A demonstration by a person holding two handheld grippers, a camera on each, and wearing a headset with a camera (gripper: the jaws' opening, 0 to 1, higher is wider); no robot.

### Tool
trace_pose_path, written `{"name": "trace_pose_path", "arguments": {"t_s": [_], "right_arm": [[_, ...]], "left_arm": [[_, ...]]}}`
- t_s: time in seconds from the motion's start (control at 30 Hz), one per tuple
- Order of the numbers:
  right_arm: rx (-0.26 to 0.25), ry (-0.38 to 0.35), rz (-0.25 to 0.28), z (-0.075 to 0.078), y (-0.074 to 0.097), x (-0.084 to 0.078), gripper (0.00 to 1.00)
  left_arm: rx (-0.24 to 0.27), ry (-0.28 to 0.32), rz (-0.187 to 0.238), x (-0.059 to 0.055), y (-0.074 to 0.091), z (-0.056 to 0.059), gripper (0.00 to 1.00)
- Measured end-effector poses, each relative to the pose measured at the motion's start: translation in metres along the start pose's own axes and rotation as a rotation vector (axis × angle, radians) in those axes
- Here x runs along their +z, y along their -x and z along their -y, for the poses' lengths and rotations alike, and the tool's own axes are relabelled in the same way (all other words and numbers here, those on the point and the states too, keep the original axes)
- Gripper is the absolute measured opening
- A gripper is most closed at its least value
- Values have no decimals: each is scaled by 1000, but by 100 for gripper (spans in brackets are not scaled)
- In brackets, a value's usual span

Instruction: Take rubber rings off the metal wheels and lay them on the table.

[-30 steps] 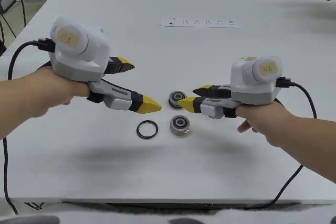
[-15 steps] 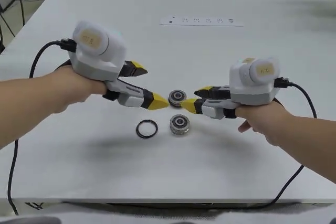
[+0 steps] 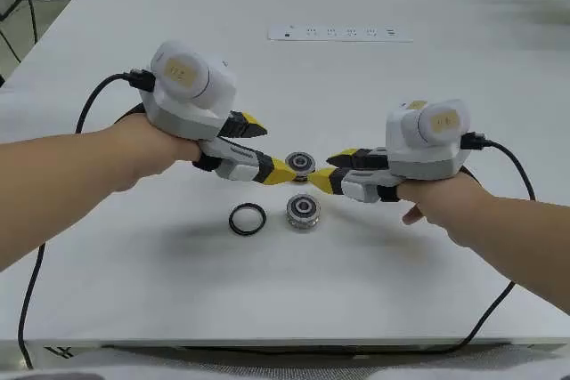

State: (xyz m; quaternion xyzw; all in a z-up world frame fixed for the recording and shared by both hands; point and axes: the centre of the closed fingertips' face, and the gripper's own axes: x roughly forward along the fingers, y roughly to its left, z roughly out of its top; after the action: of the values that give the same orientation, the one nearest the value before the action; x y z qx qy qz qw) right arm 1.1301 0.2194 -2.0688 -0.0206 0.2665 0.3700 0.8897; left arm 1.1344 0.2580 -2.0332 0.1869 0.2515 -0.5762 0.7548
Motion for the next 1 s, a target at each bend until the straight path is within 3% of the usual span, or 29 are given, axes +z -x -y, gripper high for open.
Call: {"name": "trace_pose_path", "arguments": {"t_s": [0.57, 1.0], "right_arm": [[17, 8, -10, -4, -8, -4, 18], [25, 8, -17, -5, -11, -4, 14]], "left_arm": [[-7, -17, -30, -5, -16, 3, 29], [-18, -28, -46, -5, -26, 6, 23]]}}
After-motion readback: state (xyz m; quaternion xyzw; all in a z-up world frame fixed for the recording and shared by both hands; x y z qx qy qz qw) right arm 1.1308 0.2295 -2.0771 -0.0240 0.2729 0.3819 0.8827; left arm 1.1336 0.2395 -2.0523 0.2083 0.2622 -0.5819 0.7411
